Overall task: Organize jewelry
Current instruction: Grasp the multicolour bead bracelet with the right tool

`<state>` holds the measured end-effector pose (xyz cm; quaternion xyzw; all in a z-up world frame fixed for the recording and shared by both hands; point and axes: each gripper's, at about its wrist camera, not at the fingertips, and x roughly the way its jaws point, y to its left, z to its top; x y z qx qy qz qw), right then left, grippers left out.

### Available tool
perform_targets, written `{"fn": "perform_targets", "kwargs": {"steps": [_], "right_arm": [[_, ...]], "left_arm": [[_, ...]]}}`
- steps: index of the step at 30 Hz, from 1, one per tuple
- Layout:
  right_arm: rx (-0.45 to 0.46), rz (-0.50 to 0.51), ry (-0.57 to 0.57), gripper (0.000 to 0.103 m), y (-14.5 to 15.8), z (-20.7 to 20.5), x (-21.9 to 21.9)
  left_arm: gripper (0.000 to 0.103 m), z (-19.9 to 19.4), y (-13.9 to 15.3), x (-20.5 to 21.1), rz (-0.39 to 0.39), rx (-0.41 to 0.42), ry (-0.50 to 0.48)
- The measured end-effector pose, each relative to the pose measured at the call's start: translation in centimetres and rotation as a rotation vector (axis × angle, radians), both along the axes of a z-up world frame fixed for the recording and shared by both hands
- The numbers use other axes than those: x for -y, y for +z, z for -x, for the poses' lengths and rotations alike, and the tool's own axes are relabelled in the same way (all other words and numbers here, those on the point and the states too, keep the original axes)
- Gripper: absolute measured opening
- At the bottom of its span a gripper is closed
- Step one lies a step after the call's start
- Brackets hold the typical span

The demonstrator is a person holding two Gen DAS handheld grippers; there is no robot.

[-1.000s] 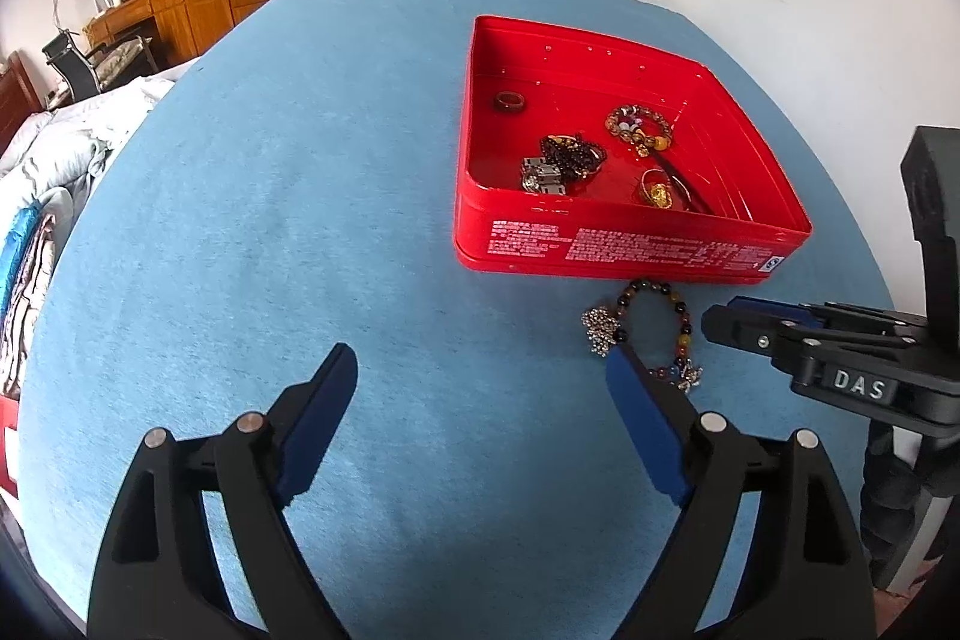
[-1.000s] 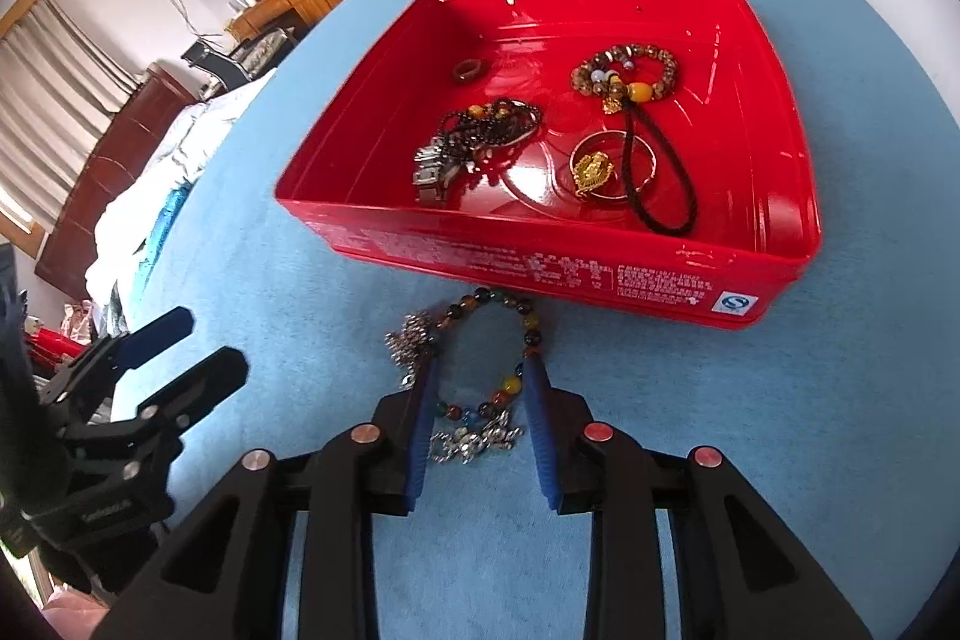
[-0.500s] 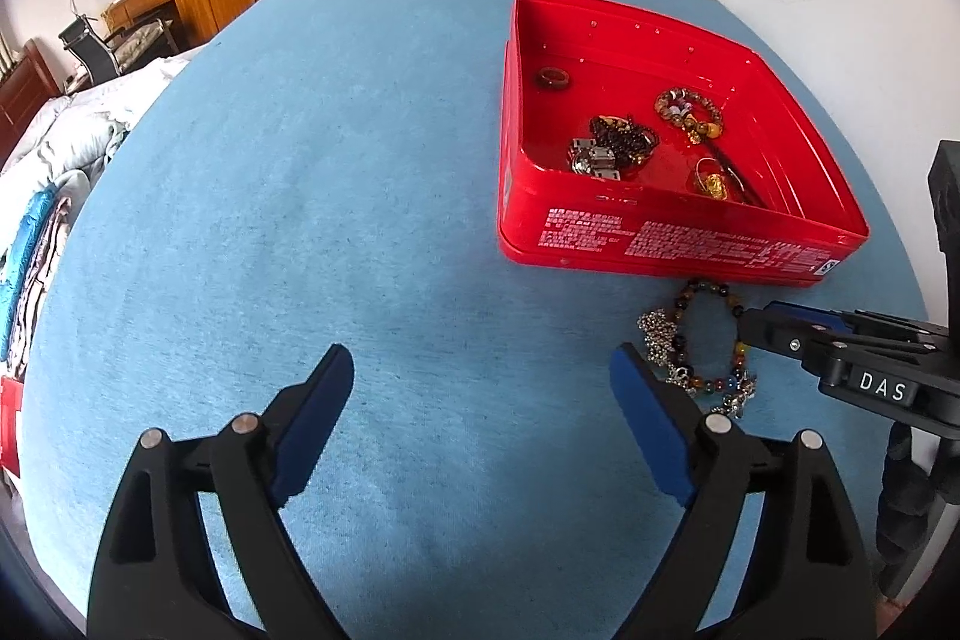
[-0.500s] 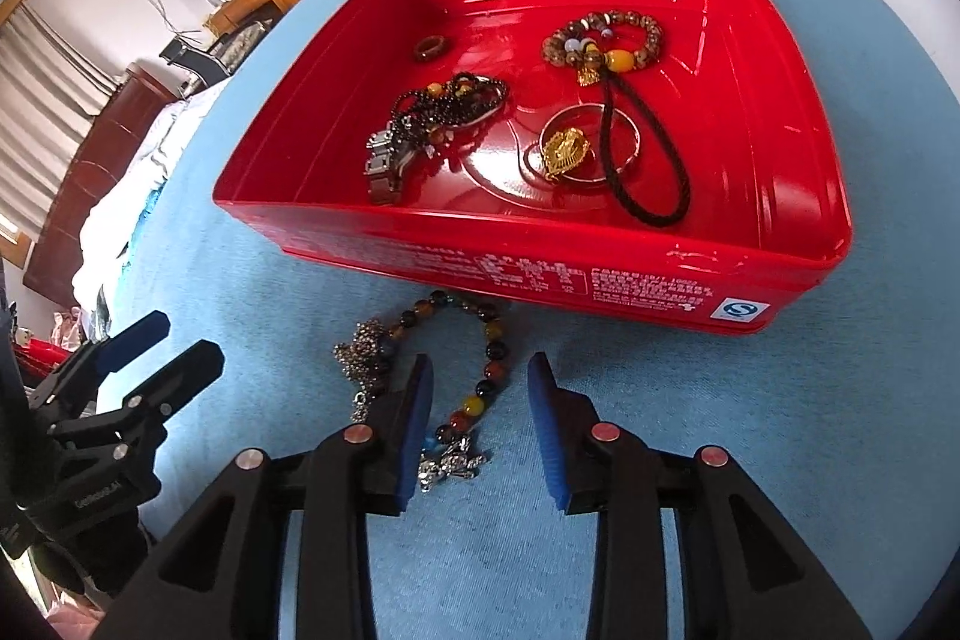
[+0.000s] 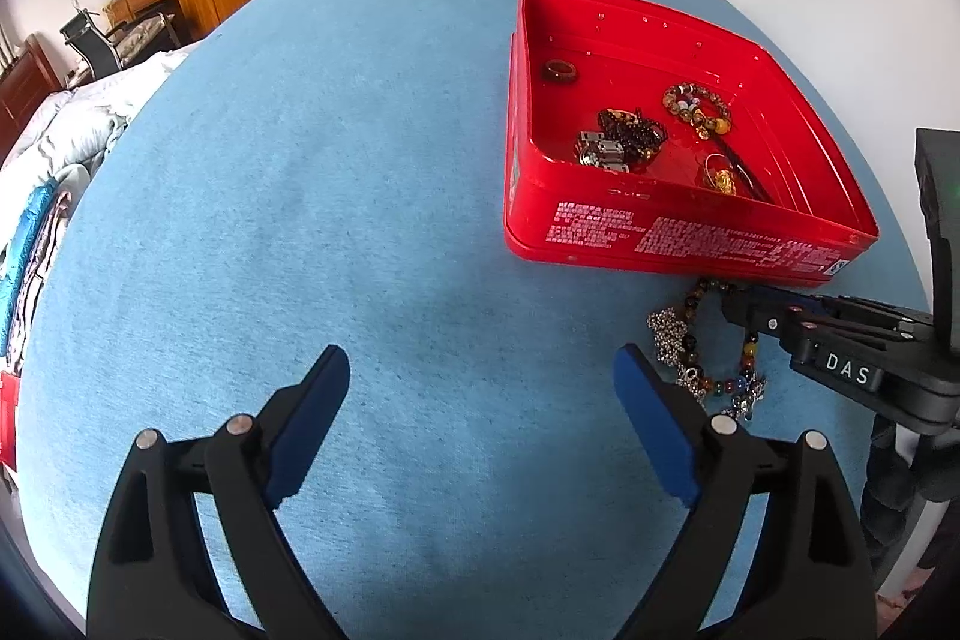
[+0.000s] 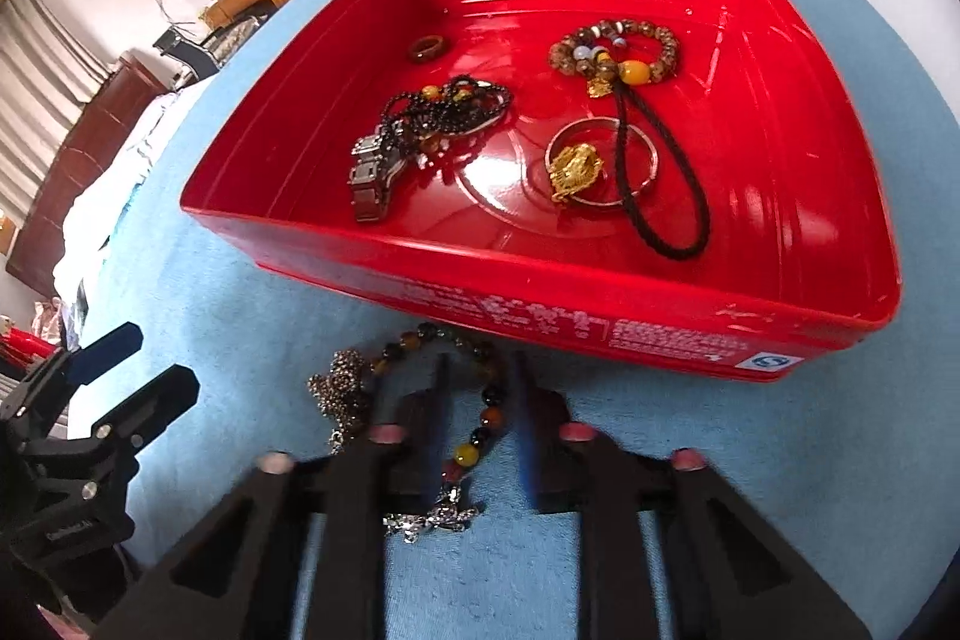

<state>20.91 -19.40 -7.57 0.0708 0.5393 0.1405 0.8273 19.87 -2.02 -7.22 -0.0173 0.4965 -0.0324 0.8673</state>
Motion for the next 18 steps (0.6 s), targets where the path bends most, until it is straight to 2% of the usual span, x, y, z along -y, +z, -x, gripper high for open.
{"fn": "perform_targets", "kwargs": {"steps": [1, 6, 10, 14, 18], "right_arm": [[-0.003, -0.009, 0.000, 0.008, 0.0, 0.1, 0.1], [-0.014, -0.077, 0.023, 0.007, 0.7, 0.8, 0.5], [0.030, -0.108, 0.004, 0.007, 2.6, 2.1, 2.0], [0.058, -0.117, -0.025, 0.007, 3.7, 3.2, 3.7], [0.057, -0.110, -0.063, 0.007, 3.6, 4.2, 5.5]], "left_arm": [[0.089, 0.0, -0.1, 0.0, 0.002, -0.002, 0.000], [0.089, -0.3, -0.4, -0.1, 0.005, -0.015, 0.009], [0.089, -0.4, -0.6, 0.1, 0.006, -0.019, 0.007], [0.089, -0.4, -0.8, 0.5, 0.015, -0.032, -0.008], [0.089, -0.4, -1.0, 1.2, 0.035, -0.058, -0.035]]}}
